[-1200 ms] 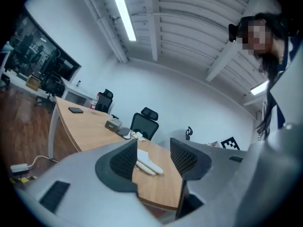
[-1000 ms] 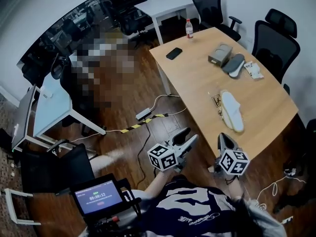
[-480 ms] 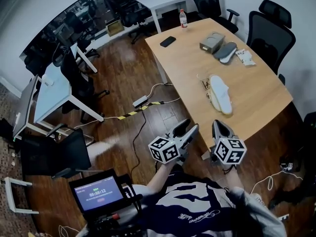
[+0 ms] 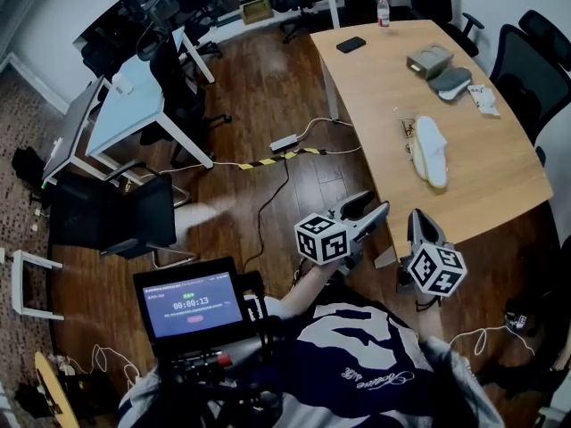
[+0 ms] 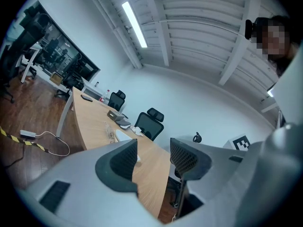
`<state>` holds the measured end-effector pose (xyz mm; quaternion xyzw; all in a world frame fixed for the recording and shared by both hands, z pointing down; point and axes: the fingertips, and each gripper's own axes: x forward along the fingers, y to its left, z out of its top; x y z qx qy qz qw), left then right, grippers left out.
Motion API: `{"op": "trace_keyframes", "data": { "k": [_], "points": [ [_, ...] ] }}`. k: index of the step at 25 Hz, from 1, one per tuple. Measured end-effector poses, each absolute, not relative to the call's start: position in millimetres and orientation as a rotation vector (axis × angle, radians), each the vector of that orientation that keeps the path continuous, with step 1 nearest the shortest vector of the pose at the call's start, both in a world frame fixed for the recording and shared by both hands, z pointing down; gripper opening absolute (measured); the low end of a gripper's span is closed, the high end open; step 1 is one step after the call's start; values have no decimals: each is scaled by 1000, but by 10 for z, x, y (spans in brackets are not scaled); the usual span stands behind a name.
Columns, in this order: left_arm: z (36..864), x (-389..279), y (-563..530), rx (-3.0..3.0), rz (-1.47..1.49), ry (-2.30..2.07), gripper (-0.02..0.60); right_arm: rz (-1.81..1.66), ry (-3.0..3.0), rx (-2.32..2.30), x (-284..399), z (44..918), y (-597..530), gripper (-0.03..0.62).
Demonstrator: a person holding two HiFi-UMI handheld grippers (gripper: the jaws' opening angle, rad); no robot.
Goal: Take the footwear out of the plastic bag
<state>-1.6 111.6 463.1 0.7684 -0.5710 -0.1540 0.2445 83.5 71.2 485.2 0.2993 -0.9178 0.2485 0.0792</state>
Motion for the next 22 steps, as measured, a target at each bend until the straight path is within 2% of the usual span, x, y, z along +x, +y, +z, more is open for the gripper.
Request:
{"op": "trace_keyframes", "data": {
  "k": [22],
  "points": [
    [4763, 254, 1264, 2047, -421, -1559, 222, 725, -2736, 810, 1035, 4938, 938, -12]
  ]
}}
